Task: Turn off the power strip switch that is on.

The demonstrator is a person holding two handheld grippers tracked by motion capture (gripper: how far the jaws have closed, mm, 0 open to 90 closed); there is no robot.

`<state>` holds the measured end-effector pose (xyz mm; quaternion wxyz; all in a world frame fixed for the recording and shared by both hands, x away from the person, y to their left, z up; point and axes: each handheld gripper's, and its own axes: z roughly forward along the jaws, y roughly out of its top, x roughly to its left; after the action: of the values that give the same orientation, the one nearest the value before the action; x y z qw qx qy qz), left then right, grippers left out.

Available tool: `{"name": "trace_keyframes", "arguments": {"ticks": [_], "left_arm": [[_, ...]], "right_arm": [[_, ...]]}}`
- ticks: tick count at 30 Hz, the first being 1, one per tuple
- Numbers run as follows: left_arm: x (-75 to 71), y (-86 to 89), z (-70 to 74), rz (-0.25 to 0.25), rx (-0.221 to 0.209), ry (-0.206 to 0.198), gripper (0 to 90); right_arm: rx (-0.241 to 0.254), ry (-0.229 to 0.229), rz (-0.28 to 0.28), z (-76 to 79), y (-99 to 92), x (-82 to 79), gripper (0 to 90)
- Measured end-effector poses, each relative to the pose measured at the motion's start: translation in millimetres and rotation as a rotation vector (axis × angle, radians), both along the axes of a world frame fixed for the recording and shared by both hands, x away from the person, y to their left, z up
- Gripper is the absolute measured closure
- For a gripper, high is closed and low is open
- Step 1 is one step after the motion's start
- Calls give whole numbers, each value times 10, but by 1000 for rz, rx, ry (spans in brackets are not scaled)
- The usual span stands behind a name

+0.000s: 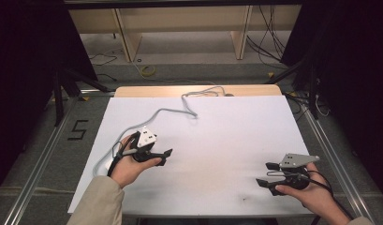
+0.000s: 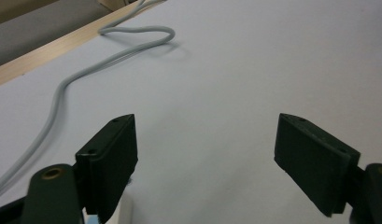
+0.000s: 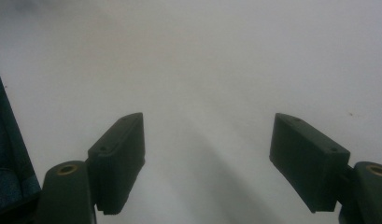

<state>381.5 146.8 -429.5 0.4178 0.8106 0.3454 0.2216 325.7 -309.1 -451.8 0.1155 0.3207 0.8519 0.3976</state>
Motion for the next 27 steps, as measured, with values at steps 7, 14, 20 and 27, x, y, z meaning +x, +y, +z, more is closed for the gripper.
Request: {"name": "trace_keyframes", "arguments": {"ticks": [7,14,20,27], "left_arm": [[-111,-43,-56,-31,-8,6,201],[-246,-106,-120,-71,13,0,191],[-394,-114,-226,-88,23,14,191],[-535,-63,-304,-99,50,28,191]], "right_arm": [[-1,-3,6,0,-4,0,268],[5,0,5,-1,-4,5,267],[6,-4,11,2,-4,2,266],[6,-3,12,0,-1,3,266]]}}
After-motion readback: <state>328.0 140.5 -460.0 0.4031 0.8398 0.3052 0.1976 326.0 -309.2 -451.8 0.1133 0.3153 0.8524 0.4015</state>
